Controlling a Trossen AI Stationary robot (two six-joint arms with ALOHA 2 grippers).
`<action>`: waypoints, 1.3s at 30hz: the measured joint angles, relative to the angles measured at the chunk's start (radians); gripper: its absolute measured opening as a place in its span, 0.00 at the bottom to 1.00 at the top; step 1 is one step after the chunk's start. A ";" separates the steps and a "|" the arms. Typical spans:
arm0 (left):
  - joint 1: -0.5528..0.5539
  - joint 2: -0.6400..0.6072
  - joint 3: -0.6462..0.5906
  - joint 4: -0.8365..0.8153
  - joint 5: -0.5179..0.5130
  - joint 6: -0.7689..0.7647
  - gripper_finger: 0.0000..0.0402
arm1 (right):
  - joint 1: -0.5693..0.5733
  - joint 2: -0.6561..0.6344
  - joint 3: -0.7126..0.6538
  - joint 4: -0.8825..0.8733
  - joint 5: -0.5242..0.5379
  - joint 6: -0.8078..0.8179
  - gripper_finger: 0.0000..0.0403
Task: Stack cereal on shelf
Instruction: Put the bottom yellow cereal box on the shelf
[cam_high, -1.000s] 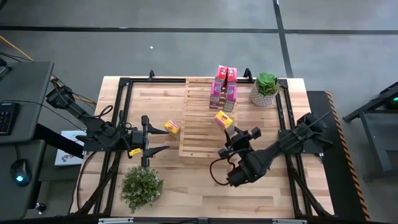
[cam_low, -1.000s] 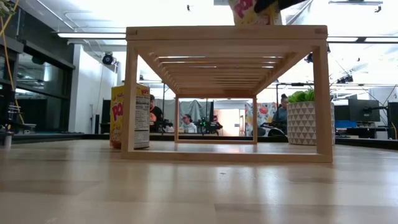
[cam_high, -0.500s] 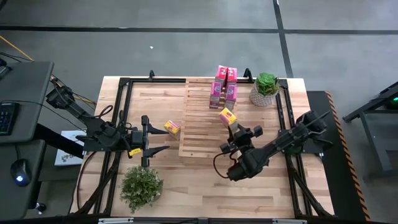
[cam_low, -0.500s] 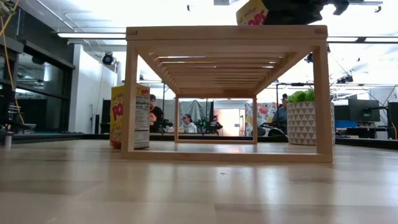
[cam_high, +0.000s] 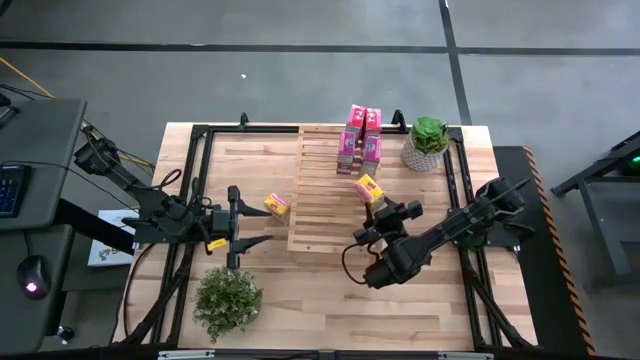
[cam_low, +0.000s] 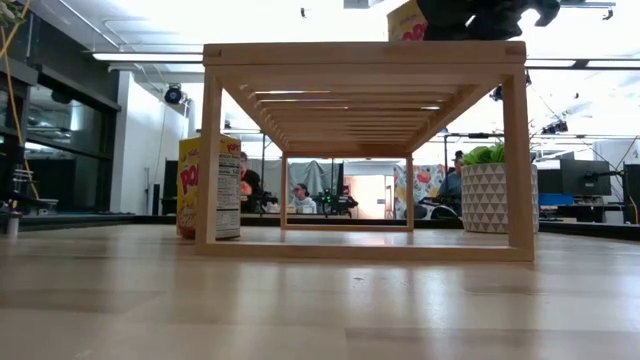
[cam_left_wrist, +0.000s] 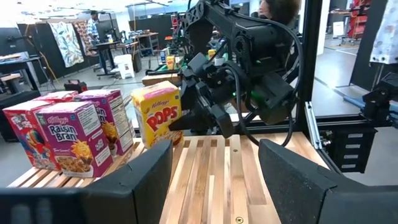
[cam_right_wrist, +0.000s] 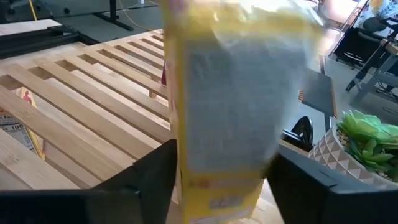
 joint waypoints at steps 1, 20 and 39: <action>0.000 0.000 0.000 0.000 0.003 0.000 0.57 | 0.000 0.000 0.000 0.000 -0.001 0.000 0.58; 0.000 0.000 0.000 0.000 0.006 0.000 0.57 | 0.029 -0.080 0.001 0.000 -0.031 -0.026 0.71; 0.000 0.000 0.000 0.000 0.007 0.000 0.57 | 0.075 -0.093 0.002 0.076 -0.096 -0.157 0.71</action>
